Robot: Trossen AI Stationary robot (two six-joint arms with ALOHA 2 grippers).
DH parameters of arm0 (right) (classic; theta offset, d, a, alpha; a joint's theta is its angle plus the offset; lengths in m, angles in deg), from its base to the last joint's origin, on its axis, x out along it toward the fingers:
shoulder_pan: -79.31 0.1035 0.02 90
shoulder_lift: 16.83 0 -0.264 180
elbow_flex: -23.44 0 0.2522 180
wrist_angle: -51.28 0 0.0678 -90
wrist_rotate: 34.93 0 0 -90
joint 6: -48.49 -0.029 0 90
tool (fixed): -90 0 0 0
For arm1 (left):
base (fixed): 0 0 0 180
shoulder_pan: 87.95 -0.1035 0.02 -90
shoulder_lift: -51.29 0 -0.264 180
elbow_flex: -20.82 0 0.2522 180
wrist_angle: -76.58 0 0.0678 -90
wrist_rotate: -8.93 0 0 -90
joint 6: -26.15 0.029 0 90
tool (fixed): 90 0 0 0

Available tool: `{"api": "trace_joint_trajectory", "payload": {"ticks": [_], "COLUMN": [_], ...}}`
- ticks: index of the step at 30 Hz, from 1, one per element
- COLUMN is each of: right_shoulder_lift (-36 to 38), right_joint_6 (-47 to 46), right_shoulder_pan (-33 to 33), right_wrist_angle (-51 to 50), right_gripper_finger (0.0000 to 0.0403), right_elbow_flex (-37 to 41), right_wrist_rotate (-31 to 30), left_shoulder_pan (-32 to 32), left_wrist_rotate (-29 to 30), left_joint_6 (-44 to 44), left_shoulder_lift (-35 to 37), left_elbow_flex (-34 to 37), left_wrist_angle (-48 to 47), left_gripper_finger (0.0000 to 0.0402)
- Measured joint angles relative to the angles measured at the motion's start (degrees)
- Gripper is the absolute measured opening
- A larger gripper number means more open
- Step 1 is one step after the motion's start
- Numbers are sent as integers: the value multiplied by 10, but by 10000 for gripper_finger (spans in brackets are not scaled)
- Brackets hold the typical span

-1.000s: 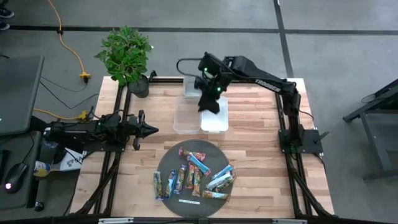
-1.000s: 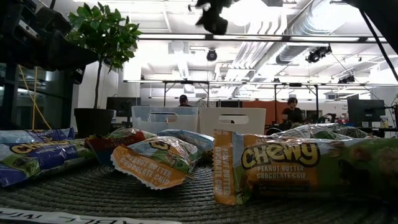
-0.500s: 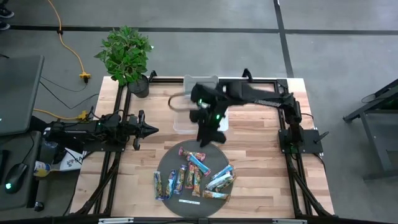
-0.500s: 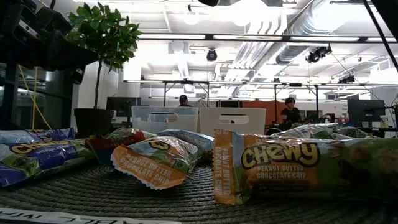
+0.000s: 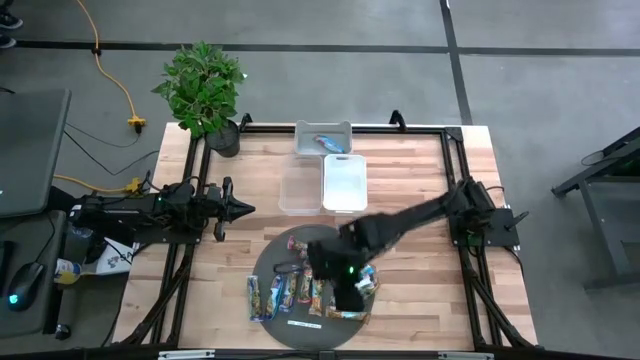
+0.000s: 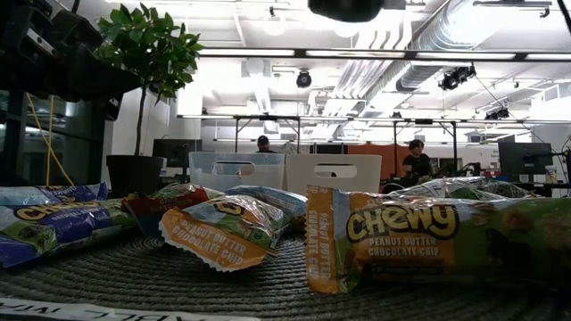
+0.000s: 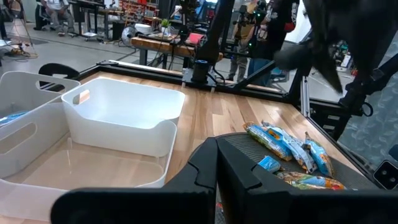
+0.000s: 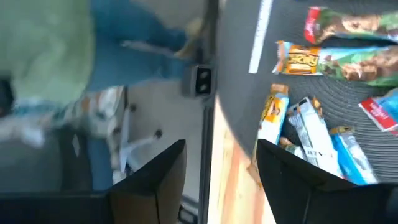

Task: Pick and place Granola Bars by type
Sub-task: Put the red granola bar into the gray bin

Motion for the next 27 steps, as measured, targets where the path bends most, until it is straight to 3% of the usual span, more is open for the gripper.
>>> {"api": "trace_joint_trajectory", "payload": {"ticks": [5, 10, 23, 27], "right_shoulder_lift": [-1, -1, -1, 0], "right_joint_6": [-135, -184, -67, -65], "right_shoulder_pan": [36, 46, 47, 47], "right_wrist_angle": [119, 184, 192, 191], "right_gripper_finger": [179, 179, 179, 179], "right_elbow_flex": [89, 149, 182, 182], "right_wrist_rotate": [-101, -189, -493, -521], "left_shoulder_pan": [0, 0, 0, 0], "left_wrist_rotate": [0, 0, 0, 0], "left_joint_6": [0, 0, 0, 0], "left_shoulder_lift": [0, 0, 0, 0], "left_elbow_flex": [0, 0, 0, 0], "left_wrist_angle": [0, 0, 0, 0], "left_gripper_finger": [0, 0, 0, 0]}}
